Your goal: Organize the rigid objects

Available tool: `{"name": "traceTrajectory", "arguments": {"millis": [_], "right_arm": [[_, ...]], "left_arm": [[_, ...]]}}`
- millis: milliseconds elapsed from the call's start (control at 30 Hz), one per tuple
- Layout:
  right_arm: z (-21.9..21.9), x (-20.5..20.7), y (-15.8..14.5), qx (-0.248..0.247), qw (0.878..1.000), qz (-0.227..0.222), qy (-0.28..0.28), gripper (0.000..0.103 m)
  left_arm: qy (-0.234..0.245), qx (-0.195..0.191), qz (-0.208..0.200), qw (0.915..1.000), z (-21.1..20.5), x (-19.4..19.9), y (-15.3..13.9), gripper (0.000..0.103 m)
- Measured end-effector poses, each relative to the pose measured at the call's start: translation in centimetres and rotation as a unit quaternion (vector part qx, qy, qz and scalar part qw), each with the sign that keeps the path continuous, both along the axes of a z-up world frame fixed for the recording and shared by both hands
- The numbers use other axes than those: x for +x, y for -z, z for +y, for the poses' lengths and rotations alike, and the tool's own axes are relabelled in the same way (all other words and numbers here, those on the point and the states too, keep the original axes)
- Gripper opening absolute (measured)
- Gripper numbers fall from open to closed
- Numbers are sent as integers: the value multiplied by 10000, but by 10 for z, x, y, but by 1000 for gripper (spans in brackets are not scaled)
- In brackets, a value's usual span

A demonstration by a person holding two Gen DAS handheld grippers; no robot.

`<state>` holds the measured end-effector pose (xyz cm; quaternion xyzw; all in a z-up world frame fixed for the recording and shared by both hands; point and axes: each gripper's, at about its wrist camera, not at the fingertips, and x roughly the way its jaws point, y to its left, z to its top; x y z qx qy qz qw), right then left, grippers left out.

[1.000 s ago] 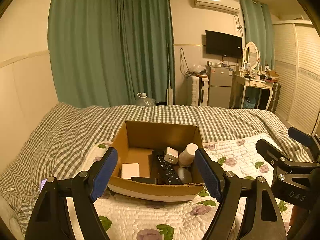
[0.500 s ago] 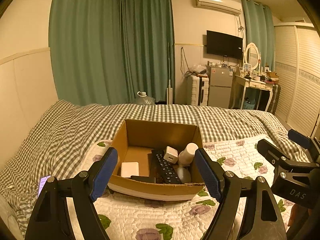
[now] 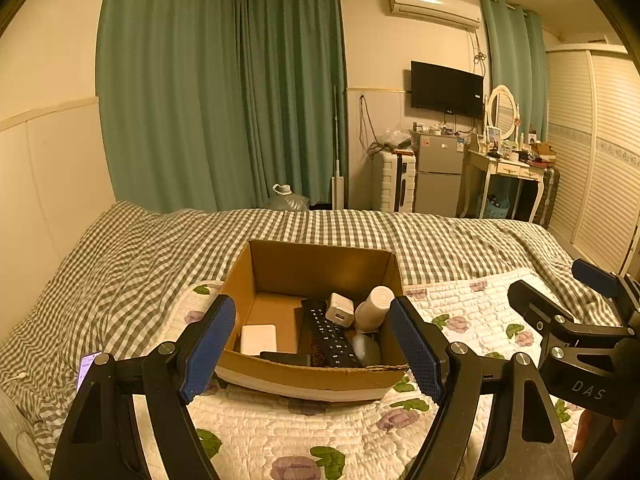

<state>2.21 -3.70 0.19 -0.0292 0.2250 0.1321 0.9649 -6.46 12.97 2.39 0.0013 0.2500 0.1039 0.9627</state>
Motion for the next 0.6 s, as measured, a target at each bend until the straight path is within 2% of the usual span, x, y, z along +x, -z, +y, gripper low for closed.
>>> {"name": "traceTrajectory", "arguments": {"millis": [600], "right_arm": [[0, -1, 2, -10, 10000, 30, 11, 103]], "left_arm": [[-6, -7, 38, 10000, 0, 1, 1, 82]]}}
